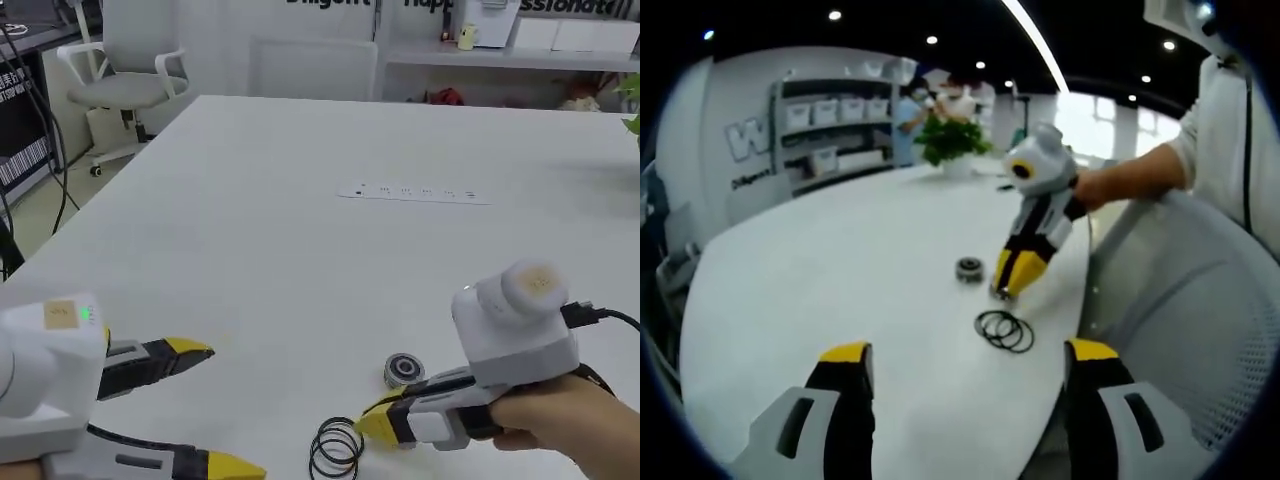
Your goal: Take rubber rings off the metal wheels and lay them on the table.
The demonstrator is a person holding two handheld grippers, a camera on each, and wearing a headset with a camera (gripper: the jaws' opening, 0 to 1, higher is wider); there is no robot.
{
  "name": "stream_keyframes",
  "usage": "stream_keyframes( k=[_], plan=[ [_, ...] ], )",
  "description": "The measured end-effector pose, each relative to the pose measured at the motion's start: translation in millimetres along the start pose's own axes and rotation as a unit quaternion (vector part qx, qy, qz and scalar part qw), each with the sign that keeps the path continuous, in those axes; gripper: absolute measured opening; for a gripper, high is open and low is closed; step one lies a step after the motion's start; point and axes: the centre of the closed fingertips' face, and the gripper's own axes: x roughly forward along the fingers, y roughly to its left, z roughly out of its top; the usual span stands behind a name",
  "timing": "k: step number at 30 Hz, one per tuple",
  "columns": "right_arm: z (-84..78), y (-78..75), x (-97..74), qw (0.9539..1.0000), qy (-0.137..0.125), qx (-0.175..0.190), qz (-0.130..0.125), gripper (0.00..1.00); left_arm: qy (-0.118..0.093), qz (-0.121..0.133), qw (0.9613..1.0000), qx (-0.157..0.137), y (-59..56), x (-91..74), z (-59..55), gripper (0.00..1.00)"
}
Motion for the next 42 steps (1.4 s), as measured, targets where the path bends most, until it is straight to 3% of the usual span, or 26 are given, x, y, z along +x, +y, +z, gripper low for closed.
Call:
stream_keyframes(
  k=[7, 11, 16, 21, 28, 35, 39, 42],
  plan=[
    [20.6, 2.8, -11.4, 0.9988, -0.04, -0.028, -0.001, 0.14, -0.008, 0.003, 1.0, 0.001, 1.4, -3.6, 3.2, 0.79],
    [27.2, -1.1, -18.5, 0.997, -0.047, -0.058, -0.022, 0.18, -0.011, 0.003, 0.9999, 0.001, 1.0, -4.9, 4.4, 0.8],
    [36.7, 2.8, -28.2, 0.9936, -0.058, -0.092, -0.029, 0.25, -0.019, 0.003, 0.9998, 0.0, -0.4, -7.3, 8.2, 0.81],
    [47.1, 7.6, -41.0, 0.9905, -0.072, -0.114, -0.025, 0.34, -0.021, 0.008, 0.9997, 0.003, -0.7, -10.6, 11.0, 0.82],
    [53.2, 13.0, -56.2, 0.988, -0.068, -0.136, -0.029, 0.47, -0.018, 0.01, 0.9998, 0.0, -3.8, -12.4, 12.3, 0.84],
    [59.9, 18.3, -84.4, 0.9851, -0.079, -0.149, -0.034, 0.66, -0.022, 0.011, 0.9997, 0.007, -6.9, -14.9, 16.1, 0.87],
    [58.9, 13.7, -101.4, 0.983, -0.087, -0.154, -0.05, 0.71, -0.021, 0.013, 0.9997, 0.008, -5.6, -16.4, 15.5, 0.88],
    [58.0, 9.3, -118.8, 0.9834, -0.104, -0.137, -0.056, 0.75, -0.023, 0.019, 0.9995, 0.007, -2.7, -18.6, 16.9, 0.9]
  ],
)
